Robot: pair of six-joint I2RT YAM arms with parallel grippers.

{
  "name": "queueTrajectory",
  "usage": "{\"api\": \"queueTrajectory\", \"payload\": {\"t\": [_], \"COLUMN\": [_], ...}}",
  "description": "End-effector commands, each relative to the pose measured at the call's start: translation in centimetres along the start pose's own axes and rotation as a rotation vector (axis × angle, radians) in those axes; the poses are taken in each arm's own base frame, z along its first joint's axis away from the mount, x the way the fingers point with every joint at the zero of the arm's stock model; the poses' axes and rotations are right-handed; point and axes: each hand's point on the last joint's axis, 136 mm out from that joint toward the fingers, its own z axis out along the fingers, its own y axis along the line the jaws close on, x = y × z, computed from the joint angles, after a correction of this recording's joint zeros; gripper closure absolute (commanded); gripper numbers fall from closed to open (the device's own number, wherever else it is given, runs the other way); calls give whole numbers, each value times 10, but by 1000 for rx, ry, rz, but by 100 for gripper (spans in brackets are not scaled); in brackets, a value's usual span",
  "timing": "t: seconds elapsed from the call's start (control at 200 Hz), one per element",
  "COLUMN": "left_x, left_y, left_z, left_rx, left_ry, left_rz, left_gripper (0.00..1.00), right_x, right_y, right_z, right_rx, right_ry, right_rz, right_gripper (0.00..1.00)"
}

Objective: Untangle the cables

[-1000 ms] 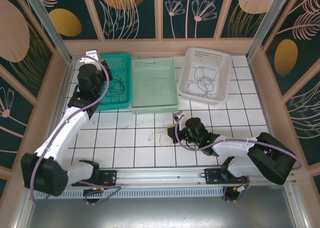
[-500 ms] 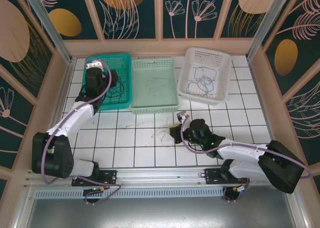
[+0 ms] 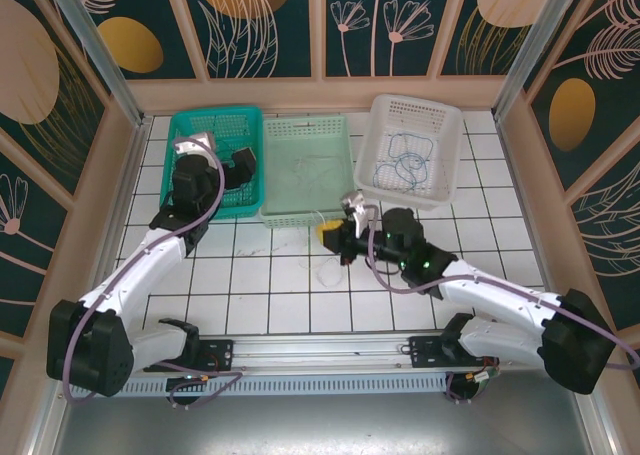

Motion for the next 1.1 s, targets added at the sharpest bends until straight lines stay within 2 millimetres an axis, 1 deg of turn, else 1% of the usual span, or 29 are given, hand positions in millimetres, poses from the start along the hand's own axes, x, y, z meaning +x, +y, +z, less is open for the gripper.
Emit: {"api": "queueTrajectory", "payload": {"t": [0.0,0.065,0.08,0.105,0.175,0.27,0.345,0.45,0.541,0.631,0.751,0.801,0.861,0.921,0.991,1.096], "left_x": [-4,-3,-2,-1,1,5,9,15,22,30,47,56,65,69,70,74], "left_y": [0,-1,-1,-1,-2,-2,-1,-3,-12,-34,-75,-94,-113,-124,-131,-135], "left_z": [-10,-16,-17,-19,-25,-31,-35,-39,-40,-44,-56,-63,-70,-72,-73,-67], "left_rx": [-5,8,12,18,34,48,51,81,132,240,420,507,590,626,653,650], "left_ry": [-43,-51,-52,-53,-55,-51,-48,-43,-32,-18,-7,-1,9,5,-7,-8], "left_rz": [5,0,-1,-3,-7,-10,-16,-31,-34,-14,92,149,195,231,266,326], "left_gripper": [2,2,2,1,1,2,2,4,7,11,12,12,12,12,12,12], "right_x": [-54,-81,-84,-95,-118,-143,-158,-168,-172,-178,-188,-191,-195,-198,-202,-210], "right_y": [26,29,27,28,28,26,20,6,6,6,3,4,8,13,18,23], "right_z": [-5,-5,-5,-6,-8,-12,-13,-7,-2,0,-5,-8,-11,-15,-18,-22], "right_rx": [-74,-68,-63,-59,-66,-78,-76,-71,-108,-113,-93,-101,-116,-136,-153,-158], "right_ry": [-56,-75,-71,-84,-110,-154,-181,-179,-171,-178,-206,-218,-227,-235,-245,-260], "right_rz": [-148,-182,-183,-189,-201,-213,-226,-205,-188,-180,-161,-145,-135,-130,-124,-119], "right_gripper": [100,100,100,100,100,100,100,100,100,100,100,100,100,100,100,100]}}
